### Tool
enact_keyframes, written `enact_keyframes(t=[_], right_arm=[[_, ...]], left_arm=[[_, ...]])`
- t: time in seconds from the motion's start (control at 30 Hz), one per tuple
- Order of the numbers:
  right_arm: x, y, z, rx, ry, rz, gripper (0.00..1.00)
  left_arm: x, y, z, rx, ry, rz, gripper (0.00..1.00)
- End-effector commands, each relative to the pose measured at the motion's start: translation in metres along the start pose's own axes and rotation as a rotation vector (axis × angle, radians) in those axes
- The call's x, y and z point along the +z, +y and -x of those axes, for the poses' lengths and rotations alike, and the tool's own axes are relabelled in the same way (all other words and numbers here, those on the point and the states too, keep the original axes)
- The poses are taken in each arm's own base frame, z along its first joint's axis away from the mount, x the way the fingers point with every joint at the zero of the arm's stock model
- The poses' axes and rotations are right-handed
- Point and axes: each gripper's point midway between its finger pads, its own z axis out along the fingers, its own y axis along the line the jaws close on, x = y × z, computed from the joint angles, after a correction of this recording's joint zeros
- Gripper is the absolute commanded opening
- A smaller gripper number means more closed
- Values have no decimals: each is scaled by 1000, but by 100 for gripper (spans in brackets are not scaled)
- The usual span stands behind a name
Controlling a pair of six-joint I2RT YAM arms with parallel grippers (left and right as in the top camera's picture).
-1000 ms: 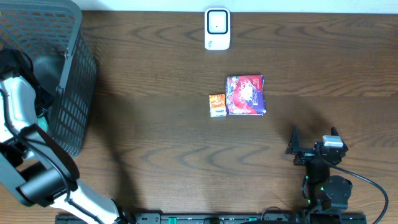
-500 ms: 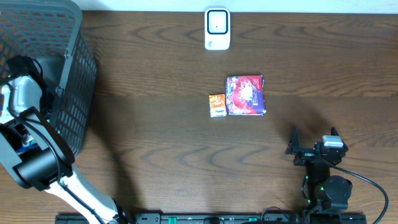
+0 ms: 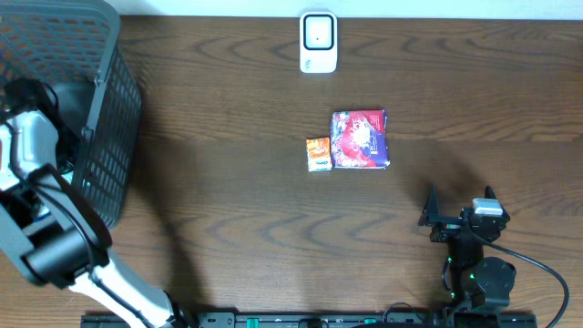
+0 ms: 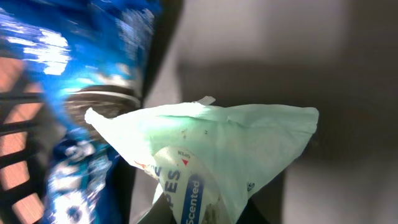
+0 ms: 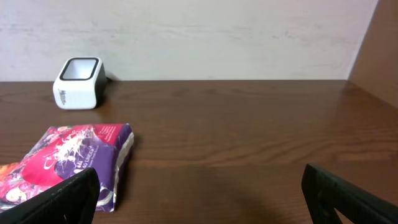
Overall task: Scan the item barcode
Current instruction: 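Grasp the mint-green tissue pack in the basket with the left gripper, then carry the mint-green tissue pack to the scanner area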
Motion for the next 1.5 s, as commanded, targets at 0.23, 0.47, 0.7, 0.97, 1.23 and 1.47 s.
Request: enact_keyframes(t=[0.23,0.47,0.7,0.97,1.23,1.47], right_arm=[[0,2,-1,17,2,10,99],[0,2,-1,17,2,10,99],[0,2,-1,17,2,10,99],[0,2,-1,17,2,10,99],[0,2,-1,17,2,10,99],[0,2,-1,17,2,10,99]], left_arm=[[-235,-1,30,-185,-469,-545,7],[-395,-6,-26,-138,-708,-1008,7],[-462,-67,-102,162,-661,-1302,7],[-444,-163,-161,478,-463,-1312,7],[-348,-256,-187,632,-291,-1005,7],[-274,-318,-227,741,-110,-888,7]])
